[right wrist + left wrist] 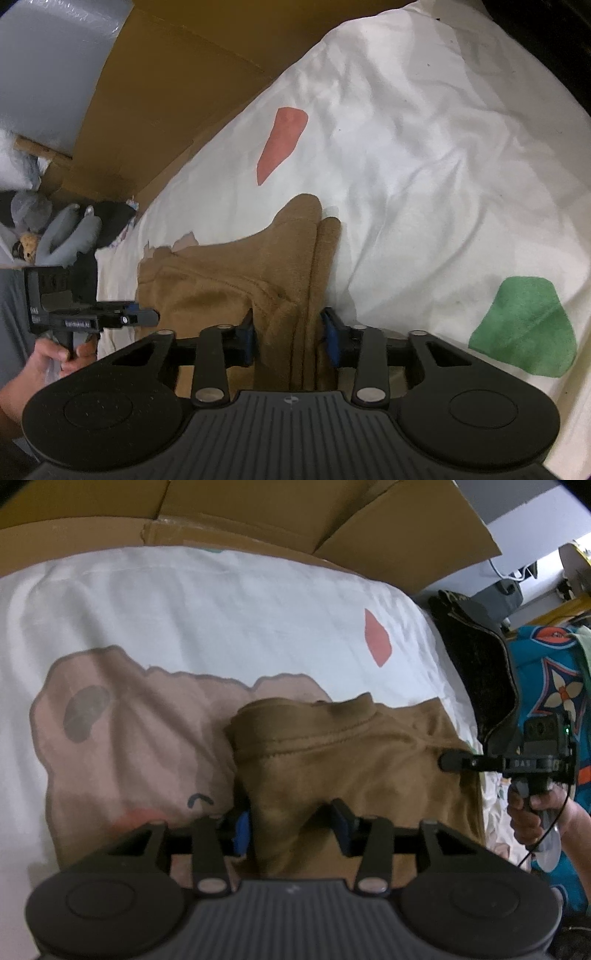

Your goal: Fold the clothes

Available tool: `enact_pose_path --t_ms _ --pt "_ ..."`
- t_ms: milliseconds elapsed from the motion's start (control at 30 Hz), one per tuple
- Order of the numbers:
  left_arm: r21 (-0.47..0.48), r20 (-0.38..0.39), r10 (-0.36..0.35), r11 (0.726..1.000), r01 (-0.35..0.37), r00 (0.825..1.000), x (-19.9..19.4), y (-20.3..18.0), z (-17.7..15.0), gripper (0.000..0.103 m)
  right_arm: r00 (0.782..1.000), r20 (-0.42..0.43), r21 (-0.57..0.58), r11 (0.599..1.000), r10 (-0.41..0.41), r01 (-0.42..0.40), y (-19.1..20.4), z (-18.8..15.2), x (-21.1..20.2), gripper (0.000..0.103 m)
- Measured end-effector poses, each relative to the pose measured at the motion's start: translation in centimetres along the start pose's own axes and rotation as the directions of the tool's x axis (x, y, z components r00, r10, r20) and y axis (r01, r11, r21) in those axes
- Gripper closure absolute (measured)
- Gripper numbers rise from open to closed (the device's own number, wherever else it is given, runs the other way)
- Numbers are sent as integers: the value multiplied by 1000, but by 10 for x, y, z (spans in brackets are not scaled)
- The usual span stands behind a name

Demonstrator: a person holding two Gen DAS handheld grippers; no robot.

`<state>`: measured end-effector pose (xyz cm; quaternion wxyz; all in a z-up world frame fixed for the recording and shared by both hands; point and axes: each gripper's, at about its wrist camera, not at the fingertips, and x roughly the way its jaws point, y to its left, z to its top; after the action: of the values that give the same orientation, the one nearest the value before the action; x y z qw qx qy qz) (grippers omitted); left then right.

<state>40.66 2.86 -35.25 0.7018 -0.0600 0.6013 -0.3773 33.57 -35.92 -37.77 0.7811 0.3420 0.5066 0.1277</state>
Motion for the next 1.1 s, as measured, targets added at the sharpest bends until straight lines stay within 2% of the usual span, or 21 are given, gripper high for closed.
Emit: enact_pose_path --t_ms 133,233,267,300,433,600,633,667,700,733,800,967,1100 --pt "4 -5 6 1000 -6 1000 0 -1 1 58 1000 -10 -11 1000 2 -2 2 0 -6 76" --pt "5 -4 8 1000 -8 1000 1 -1 2 58 1000 -12 -20 1000 -23 23 1 2 -8 69" --pt "8 -3 6 1000 -6 1000 1 -1 2 58 1000 -14 -21 999 -27 27 0 2 -8 62" --pt "11 -2 4 1000 -4 1000 0 -1 2 57 999 -15 -22 999 -30 30 -2 2 -9 61" --pt "19 -1 -19 1000 19 1000 2 0 2 47 1000 -13 -2 1000 -5 5 -9 0 -6 61" --pt "22 -1 -44 999 44 999 7 -3 6 43 1000 -4 7 1000 24 -24 -7 -1 2 60" --pt "19 -1 -37 999 37 999 7 -4 7 45 1000 -8 -4 1000 18 -18 -4 0 3 60" --pt "15 -1 -30 999 30 1000 7 -4 8 56 1000 -12 -19 1000 10 -10 0 1 4 64" --pt "14 -3 -4 1000 4 1000 7 -5 9 71 1000 -16 -33 999 2 -2 3 2 4 72" --pt "6 -8 13 1000 -13 1000 6 -5 9 81 1000 -13 -40 999 -8 8 6 2 4 76" --pt "5 -9 20 1000 -20 1000 3 -6 11 89 1000 -5 -54 998 -29 28 11 1 3 80" --pt "34 -1 60 998 -60 998 -4 -18 12 97 994 17 -95 989 -108 110 32 -1 0 82" --pt "49 19 80 996 -81 997 -12 -29 12 98 986 31 -125 978 -166 168 50 0 -6 83"
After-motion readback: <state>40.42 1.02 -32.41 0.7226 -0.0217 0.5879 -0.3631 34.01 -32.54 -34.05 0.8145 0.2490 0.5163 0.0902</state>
